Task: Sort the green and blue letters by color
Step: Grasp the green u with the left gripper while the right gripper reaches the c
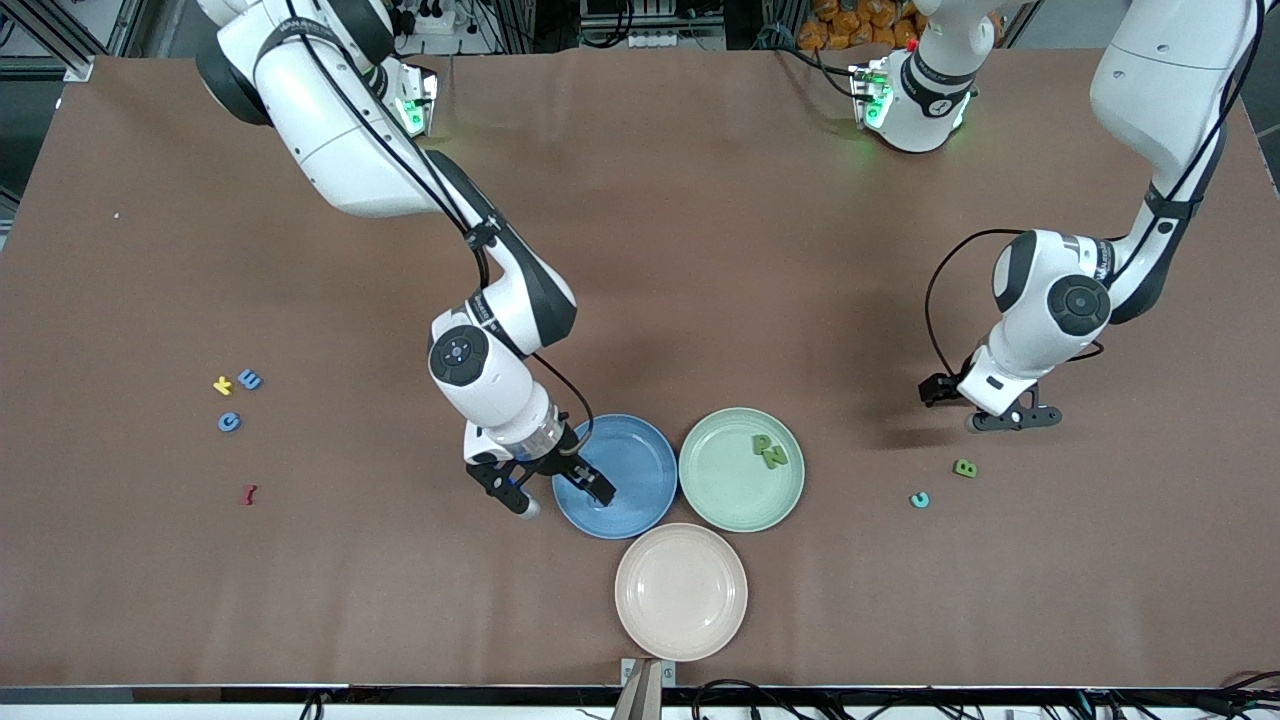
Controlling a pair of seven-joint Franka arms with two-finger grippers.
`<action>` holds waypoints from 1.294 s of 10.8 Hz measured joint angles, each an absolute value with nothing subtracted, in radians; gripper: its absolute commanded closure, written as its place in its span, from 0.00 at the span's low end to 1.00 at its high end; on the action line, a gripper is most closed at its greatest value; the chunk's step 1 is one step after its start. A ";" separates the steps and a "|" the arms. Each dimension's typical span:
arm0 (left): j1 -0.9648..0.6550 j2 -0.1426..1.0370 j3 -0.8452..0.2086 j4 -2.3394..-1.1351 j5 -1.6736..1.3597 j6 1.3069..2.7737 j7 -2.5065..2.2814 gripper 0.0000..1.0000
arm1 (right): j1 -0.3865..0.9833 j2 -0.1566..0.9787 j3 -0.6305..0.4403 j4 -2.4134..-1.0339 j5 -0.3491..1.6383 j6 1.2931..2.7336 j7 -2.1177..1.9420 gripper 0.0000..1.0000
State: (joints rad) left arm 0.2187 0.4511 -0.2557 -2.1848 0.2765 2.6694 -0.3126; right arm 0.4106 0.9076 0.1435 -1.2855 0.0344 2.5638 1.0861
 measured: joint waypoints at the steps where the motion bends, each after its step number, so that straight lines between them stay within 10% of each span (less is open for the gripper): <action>1: 0.229 0.450 -0.257 -2.205 0.276 2.686 -0.297 0.00 | 0.390 0.908 0.136 -1.306 0.031 2.560 1.018 0.00; 5: 0.279 0.431 -0.259 -2.263 0.276 2.715 -0.242 0.00 | 0.287 0.875 0.134 -1.433 0.025 2.559 0.762 0.00; 10: 0.286 0.424 -0.263 -2.283 0.277 2.725 -0.235 0.60 | 0.197 0.652 0.134 -1.729 0.019 2.556 0.555 0.00; 14: 0.286 0.421 -0.268 -2.284 0.277 2.727 -0.235 0.83 | 0.179 0.479 0.127 -1.971 -0.071 2.558 0.537 0.00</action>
State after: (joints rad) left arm 0.2859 0.4214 -0.2679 -2.2843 0.2765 2.7269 -0.2353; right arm 0.1787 0.4792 0.1267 -1.9706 -0.0707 2.5580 0.5373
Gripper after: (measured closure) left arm 0.674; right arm 0.000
